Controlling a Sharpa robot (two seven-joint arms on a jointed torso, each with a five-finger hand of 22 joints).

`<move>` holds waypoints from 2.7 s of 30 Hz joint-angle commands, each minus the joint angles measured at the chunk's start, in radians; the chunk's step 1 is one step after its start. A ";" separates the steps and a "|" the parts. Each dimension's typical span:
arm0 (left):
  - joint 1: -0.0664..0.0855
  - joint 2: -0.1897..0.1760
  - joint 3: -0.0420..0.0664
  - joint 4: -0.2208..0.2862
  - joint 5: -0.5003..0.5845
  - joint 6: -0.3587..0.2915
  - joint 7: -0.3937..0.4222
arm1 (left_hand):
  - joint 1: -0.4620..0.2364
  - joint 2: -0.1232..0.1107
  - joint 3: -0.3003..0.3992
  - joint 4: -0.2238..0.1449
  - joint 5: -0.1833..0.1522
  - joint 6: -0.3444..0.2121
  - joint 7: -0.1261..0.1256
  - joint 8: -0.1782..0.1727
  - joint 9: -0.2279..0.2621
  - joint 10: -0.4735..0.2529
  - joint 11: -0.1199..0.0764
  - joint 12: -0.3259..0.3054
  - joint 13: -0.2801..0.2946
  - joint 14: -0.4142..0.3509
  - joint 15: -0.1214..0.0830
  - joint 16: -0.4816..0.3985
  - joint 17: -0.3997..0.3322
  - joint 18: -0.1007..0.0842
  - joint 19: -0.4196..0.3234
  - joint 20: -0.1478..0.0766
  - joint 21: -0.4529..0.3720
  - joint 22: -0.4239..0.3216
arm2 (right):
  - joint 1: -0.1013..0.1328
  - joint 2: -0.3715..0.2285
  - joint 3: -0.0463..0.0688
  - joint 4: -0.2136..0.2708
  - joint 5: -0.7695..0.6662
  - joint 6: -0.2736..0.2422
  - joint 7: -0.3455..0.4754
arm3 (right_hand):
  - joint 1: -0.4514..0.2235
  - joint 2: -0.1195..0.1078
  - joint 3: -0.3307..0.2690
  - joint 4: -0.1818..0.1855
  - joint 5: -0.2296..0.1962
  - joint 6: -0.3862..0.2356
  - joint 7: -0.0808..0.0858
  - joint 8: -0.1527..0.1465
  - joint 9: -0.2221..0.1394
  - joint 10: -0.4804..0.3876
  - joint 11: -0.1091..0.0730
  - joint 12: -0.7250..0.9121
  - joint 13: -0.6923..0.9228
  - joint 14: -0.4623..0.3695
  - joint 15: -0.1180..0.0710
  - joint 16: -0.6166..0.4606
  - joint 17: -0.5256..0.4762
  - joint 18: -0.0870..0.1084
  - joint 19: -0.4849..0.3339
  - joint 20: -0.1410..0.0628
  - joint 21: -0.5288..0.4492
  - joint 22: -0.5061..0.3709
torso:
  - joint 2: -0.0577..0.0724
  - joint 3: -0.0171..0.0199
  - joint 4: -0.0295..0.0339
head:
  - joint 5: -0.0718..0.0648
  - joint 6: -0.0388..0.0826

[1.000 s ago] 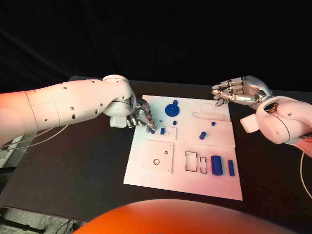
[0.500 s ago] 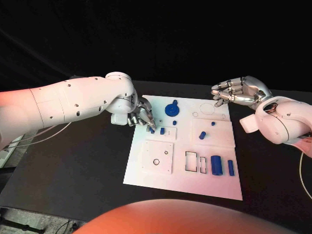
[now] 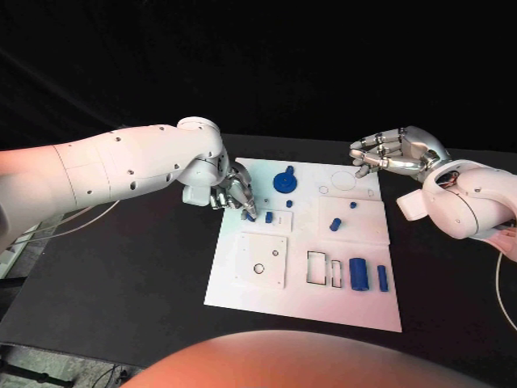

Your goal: Assemble the parts on the task board

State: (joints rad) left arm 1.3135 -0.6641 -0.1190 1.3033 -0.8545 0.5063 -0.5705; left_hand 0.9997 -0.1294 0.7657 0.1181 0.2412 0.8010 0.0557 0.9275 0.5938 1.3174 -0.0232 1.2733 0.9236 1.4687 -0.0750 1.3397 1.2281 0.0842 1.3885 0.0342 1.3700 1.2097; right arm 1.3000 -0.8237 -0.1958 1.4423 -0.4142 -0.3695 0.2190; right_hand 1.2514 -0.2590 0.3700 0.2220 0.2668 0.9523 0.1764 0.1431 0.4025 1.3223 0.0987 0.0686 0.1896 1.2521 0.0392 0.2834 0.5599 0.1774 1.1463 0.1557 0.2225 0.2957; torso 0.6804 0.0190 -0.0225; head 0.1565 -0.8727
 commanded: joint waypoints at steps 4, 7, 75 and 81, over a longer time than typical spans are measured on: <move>0.000 0.002 0.000 -0.002 -0.005 0.031 0.005 | 0.009 0.006 0.234 -0.244 0.005 0.001 -0.002 -0.004 0.001 0.010 -0.001 0.008 0.006 0.020 -0.005 -0.003 -0.001 -0.007 0.008 -0.003 0.006 0.005 | -0.001 0.001 0.000 0.000 -0.001 0.010 0.010 | 0.007 0.004 -0.007 0.001 -0.002 -0.008 -0.002 0.005 0.002 -0.004 0.000 0.003 -0.002 0.004 0.004 -0.004 0.001 0.005 0.004 0.000 -0.004 -0.001 | 0.000 -0.0006 0.0002 | 0.002 0.000; 0.000 0.003 0.000 -0.002 -0.012 0.017 0.008 | 0.010 0.005 0.234 -0.244 0.005 0.002 -0.002 -0.005 0.001 0.010 -0.001 0.008 0.007 0.020 -0.005 -0.003 -0.001 -0.007 0.008 -0.003 0.006 0.005 | -0.001 0.002 0.000 0.000 -0.001 0.010 0.010 | 0.007 0.004 -0.007 0.001 -0.002 -0.008 -0.002 0.005 0.002 -0.004 0.000 0.003 -0.002 0.004 0.004 -0.004 0.001 0.005 0.004 0.000 -0.004 -0.001 | 0.000 -0.0008 0.0005 | 0.002 0.000; 0.000 0.035 -0.011 0.001 -0.085 -0.058 -0.046 | 0.011 0.001 0.170 -0.222 -0.007 -0.005 0.005 -0.036 0.000 -0.004 0.007 -0.002 -0.011 0.020 0.000 -0.003 -0.002 -0.004 -0.002 0.002 -0.005 -0.010 | -0.002 -0.001 0.000 0.006 0.000 0.009 0.010 | 0.014 0.006 -0.016 0.006 -0.001 -0.010 -0.002 0.008 0.003 -0.004 0.000 0.003 -0.003 0.005 0.004 -0.007 0.002 0.005 0.007 0.000 -0.007 -0.008 | -0.001 -0.0006 0.0001 | -0.002 0.000; 0.000 0.033 -0.011 0.002 -0.084 -0.070 -0.051 | -0.004 -0.019 0.080 -0.179 -0.016 -0.002 -0.007 -0.058 0.000 -0.008 0.000 -0.002 -0.010 0.019 -0.004 -0.003 -0.002 -0.003 -0.004 0.000 -0.010 -0.015 | -0.002 -0.002 0.000 0.007 0.000 0.009 0.010 | 0.014 0.006 -0.016 0.006 -0.001 -0.010 -0.002 0.008 0.003 -0.004 0.000 0.003 -0.003 0.005 0.004 -0.007 0.002 0.005 0.007 0.000 -0.007 -0.008 | -0.001 -0.0001 0.0002 | -0.003 0.000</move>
State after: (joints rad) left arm 1.3186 -0.6318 -0.1263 1.3074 -0.9147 0.4717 -0.6046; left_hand 1.0019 -0.1352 0.7201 0.0725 0.2297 0.8059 0.0636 0.8748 0.5945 1.3172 -0.0228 1.2742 0.9136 1.4687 -0.0749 1.3397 1.2271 0.0843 1.3882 0.0342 1.3660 1.1964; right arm 1.2982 -0.8255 -0.1955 1.4470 -0.4135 -0.3695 0.2205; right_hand 1.2584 -0.2521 0.3586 0.2277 0.2668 0.9487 0.1728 0.1470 0.4042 1.3223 0.0987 0.0686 0.1876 1.2521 0.0392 0.2835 0.5614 0.1774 1.1463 0.1557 0.2186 0.2888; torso 0.6800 0.0184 -0.0221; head 0.1539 -0.8727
